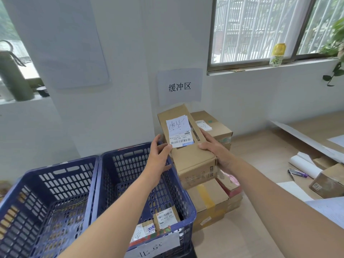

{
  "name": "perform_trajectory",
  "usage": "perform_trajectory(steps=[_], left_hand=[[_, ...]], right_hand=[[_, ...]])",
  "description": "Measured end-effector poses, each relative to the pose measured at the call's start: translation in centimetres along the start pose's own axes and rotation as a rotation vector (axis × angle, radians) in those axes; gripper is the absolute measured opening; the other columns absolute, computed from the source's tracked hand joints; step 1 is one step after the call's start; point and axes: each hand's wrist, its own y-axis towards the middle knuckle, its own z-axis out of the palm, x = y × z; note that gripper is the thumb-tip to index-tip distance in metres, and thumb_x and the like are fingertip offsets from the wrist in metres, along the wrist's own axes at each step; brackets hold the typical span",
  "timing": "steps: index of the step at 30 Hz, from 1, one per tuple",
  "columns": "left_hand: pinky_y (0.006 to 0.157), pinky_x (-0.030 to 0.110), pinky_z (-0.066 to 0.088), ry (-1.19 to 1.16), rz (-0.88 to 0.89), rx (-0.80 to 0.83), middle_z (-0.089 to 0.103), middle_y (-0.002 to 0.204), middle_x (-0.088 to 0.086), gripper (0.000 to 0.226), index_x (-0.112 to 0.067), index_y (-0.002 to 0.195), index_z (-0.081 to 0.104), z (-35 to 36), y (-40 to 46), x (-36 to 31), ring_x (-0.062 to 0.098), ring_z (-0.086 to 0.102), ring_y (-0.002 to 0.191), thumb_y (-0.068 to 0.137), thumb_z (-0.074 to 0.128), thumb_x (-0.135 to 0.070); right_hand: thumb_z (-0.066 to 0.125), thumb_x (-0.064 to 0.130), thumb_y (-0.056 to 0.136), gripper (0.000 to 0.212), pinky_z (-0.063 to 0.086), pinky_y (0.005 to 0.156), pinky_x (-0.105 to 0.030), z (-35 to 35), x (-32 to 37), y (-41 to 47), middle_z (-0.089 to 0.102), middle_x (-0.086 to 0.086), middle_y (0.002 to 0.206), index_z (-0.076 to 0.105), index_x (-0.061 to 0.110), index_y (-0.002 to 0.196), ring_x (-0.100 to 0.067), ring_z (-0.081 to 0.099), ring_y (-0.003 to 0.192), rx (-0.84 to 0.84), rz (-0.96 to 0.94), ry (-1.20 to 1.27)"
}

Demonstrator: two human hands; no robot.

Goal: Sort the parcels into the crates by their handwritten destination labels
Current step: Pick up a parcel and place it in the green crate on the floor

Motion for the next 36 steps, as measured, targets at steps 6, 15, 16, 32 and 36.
perform_trajectory(steps=[6,15,16,32,36], left_hand=[[0.123,0.051,-0.002,1.191,0.551,0.101,-0.011,0.166,-0.009,0.106,-0.046,0.156,-0.001,-2.5,1.0,-2.7,0.009,-0.034,0.145,0.084,0.076,-0.046],[0.109,0.044,0.036,1.593,0.495,0.514,0.051,0.147,-0.017,0.067,-0.048,0.15,0.035,-2.8,3.4,-8.5,0.017,0.044,0.138,0.092,0.067,-0.045],[0.109,0.044,0.036,1.628,0.517,0.499,0.052,0.147,-0.017,0.065,-0.049,0.15,0.034,-2.9,3.2,-8.5,0.017,0.045,0.136,0.093,0.065,-0.047],[0.061,0.025,0.046,0.596,0.048,-0.045,0.071,0.085,-0.005,0.029,-0.018,0.091,0.064,-5.8,1.8,-5.8,0.013,0.064,0.073,0.096,0.062,-0.046],[0.083,0.042,0.056,0.341,-0.171,-0.151,0.076,0.101,0.003,0.052,-0.008,0.109,0.065,-5.6,1.9,-4.7,0.024,0.07,0.092,0.091,0.062,-0.057]], right_hand=[[0.07,0.043,0.069,0.072,0.033,0.108,-0.036,-1.4,2.7,1.1,0.033,0.017,0.142,0.045,0.064,0.133,-0.01,0.036,0.133,0.159,0.025,-0.723],[0.072,0.046,0.07,0.077,0.047,0.101,-0.038,1.5,4.8,1.9,0.037,0.014,0.137,0.039,0.04,0.14,-0.01,0.046,0.123,0.217,-0.079,-0.949],[0.072,0.047,0.07,0.081,0.047,0.102,-0.039,1.5,4.9,1.9,0.036,0.014,0.138,0.037,0.038,0.142,-0.01,0.046,0.123,0.218,-0.075,-0.958],[0.05,0.052,0.092,0.064,0.039,0.108,-0.042,2.4,2.4,1.7,0.043,0.002,0.146,0.033,0.032,0.15,-0.018,0.045,0.13,-0.501,-0.057,-0.086],[0.056,0.048,0.095,0.06,0.053,0.097,-0.047,5.8,0.4,1.5,0.053,0.012,0.135,0.032,0.041,0.15,-0.021,0.057,0.118,-0.279,0.077,0.025]])
